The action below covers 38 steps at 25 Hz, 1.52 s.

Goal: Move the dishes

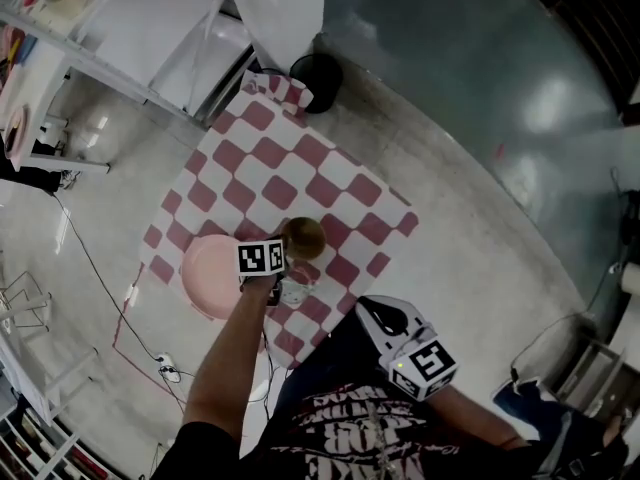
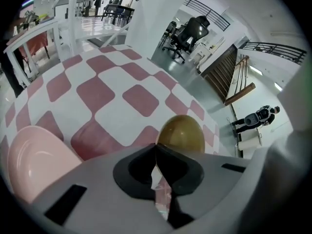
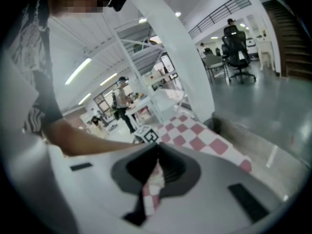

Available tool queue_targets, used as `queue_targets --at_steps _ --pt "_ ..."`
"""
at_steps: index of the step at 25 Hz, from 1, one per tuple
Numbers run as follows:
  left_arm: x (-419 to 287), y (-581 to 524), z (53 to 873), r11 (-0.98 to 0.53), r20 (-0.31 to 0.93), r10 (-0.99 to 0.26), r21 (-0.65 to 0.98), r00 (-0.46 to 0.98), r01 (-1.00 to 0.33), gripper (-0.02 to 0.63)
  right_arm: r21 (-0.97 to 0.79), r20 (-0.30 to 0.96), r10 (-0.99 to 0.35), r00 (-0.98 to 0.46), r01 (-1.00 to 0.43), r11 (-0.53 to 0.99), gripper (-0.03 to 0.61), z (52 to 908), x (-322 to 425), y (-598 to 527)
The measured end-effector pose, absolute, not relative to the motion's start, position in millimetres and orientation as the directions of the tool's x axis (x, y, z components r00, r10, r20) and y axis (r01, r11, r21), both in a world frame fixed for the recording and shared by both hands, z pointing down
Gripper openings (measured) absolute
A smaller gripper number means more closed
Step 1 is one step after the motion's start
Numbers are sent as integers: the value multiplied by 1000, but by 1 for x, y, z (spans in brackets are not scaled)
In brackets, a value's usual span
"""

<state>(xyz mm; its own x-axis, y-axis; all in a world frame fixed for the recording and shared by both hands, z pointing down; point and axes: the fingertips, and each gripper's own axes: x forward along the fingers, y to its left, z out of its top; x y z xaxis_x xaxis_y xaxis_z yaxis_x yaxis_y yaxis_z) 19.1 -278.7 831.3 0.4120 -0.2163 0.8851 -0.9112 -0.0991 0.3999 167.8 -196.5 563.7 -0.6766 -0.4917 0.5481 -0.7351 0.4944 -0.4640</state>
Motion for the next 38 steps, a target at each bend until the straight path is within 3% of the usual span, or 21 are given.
queue_targets --at_steps 5,10,20,29,38 --pt "-3 -275 803 -69 889 -245 382 386 -922 35 -480 517 -459 -723 -688 544 37 552 146 -206" --pt "-49 -259 775 77 886 -288 400 363 -913 35 -460 489 -407 -771 -625 631 35 537 115 -205" --pt "-178 -166 766 403 926 -342 300 162 -865 35 -453 451 -232 -862 -446 772 35 548 33 -191" --pt "-222 -114 807 476 940 -313 281 138 -833 35 -335 508 -287 -812 -494 802 37 553 -4 -180" --pt "-237 -101 828 487 944 -272 302 187 -819 35 -323 504 -366 -782 -564 760 35 538 -34 -168"
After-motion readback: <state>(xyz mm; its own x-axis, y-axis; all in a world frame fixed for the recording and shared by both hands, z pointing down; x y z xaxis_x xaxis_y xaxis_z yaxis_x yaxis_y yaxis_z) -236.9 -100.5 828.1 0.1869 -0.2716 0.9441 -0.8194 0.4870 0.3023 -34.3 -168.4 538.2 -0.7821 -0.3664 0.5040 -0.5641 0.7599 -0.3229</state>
